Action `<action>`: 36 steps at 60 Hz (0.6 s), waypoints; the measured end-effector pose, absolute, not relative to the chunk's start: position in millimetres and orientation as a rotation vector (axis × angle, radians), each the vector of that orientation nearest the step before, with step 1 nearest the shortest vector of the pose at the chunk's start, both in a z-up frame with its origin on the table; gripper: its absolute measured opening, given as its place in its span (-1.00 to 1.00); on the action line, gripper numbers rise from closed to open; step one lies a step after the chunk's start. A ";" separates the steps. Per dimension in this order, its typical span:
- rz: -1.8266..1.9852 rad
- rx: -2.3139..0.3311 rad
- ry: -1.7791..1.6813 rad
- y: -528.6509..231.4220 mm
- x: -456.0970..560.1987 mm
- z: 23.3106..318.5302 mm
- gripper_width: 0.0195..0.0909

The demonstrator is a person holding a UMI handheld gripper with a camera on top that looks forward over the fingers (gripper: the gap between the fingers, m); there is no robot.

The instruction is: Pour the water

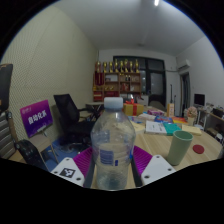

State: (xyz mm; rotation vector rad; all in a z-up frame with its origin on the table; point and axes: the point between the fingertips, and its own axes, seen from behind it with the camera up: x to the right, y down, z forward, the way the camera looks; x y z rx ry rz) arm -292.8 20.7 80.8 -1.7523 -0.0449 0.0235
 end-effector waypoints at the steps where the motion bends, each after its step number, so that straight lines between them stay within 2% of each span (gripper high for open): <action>1: 0.020 -1.749 -0.043 23.4 -292.4 81.6 0.09; 8: 0.019 -1.729 -0.101 31.6 -296.6 80.2 -0.03; 10: 0.036 -1.744 -0.094 31.9 -297.5 78.6 -0.14; 11: 0.044 -1.755 -0.084 32.4 -302.9 80.0 -0.07; 12: 0.053 -1.764 -0.079 32.8 -303.1 79.4 -0.25; 15: 0.080 -1.787 -0.086 35.4 -296.9 75.6 -0.32; 17: 0.119 -1.802 -0.091 35.4 -301.6 77.8 -0.27; 18: 0.142 -1.806 -0.093 35.3 -305.0 81.2 -0.38; 23: 0.252 -1.780 -0.043 35.3 -307.8 122.6 -0.38; 30: 0.608 -1.694 0.213 39.0 -300.8 205.8 -0.38; 31: 0.667 -1.673 0.249 51.3 -284.4 203.9 -0.38; 35: 0.905 -1.611 0.463 56.8 -253.1 230.7 -0.39; 36: 0.963 -1.597 0.527 46.6 -253.7 246.1 -0.39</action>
